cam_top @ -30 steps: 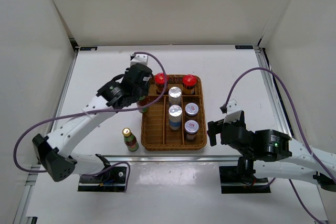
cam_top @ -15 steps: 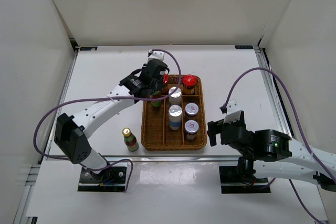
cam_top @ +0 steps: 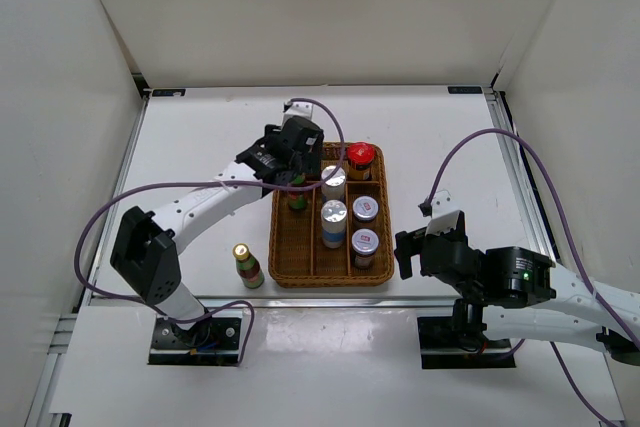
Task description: Organize the condiment bottles
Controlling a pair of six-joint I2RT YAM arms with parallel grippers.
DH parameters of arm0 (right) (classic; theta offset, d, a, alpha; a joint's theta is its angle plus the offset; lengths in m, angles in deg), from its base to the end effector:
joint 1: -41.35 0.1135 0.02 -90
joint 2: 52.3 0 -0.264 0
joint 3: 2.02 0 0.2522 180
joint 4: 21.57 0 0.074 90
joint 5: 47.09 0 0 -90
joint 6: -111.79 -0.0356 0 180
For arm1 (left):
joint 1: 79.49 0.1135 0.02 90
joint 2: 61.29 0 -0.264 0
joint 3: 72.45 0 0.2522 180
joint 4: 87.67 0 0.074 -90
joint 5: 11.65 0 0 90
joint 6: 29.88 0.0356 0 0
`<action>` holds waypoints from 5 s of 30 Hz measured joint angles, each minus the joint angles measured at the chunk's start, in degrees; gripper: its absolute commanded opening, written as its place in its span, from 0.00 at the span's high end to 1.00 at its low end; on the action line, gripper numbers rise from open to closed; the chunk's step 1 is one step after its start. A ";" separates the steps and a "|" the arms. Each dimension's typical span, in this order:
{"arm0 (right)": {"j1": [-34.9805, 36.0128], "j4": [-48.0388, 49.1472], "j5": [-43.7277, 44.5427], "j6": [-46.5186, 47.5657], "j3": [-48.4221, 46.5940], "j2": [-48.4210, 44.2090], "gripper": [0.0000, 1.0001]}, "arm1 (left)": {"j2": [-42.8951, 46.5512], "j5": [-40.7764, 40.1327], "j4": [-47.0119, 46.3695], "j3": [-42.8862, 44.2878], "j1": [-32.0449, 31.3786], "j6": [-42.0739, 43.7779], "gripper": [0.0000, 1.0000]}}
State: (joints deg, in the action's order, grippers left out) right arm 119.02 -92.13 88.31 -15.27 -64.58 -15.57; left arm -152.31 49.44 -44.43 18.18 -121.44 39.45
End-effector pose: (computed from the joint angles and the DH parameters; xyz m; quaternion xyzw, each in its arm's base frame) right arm 0.0473 0.0979 0.3116 -0.1562 0.8501 0.1069 0.4914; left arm 0.2741 -0.2232 0.3032 0.0678 0.8930 -0.0021 0.4450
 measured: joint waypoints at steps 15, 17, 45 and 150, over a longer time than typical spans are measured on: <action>0.00 0.00 -0.20 0.00 0.00 0.00 0.01 | 20.15 0.04 7.74 -4.37 0.26 -1.07 0.00; 0.00 0.00 -0.22 0.00 0.00 0.00 0.01 | 28.46 1.49 9.14 -9.53 0.26 -2.89 0.00; 0.04 0.02 -0.61 0.09 0.00 0.02 0.01 | 51.89 2.89 22.12 -38.49 -7.17 -29.42 0.52; -3.74 -6.71 4.57 5.42 -5.86 6.56 0.01 | 54.05 -22.12 -15.50 -38.58 -7.17 34.93 0.00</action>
State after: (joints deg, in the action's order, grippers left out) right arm 115.28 -98.84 92.88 -9.85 -70.44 -9.02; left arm -98.26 27.32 -59.93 -20.40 -128.61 74.38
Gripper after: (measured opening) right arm 0.993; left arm 1.000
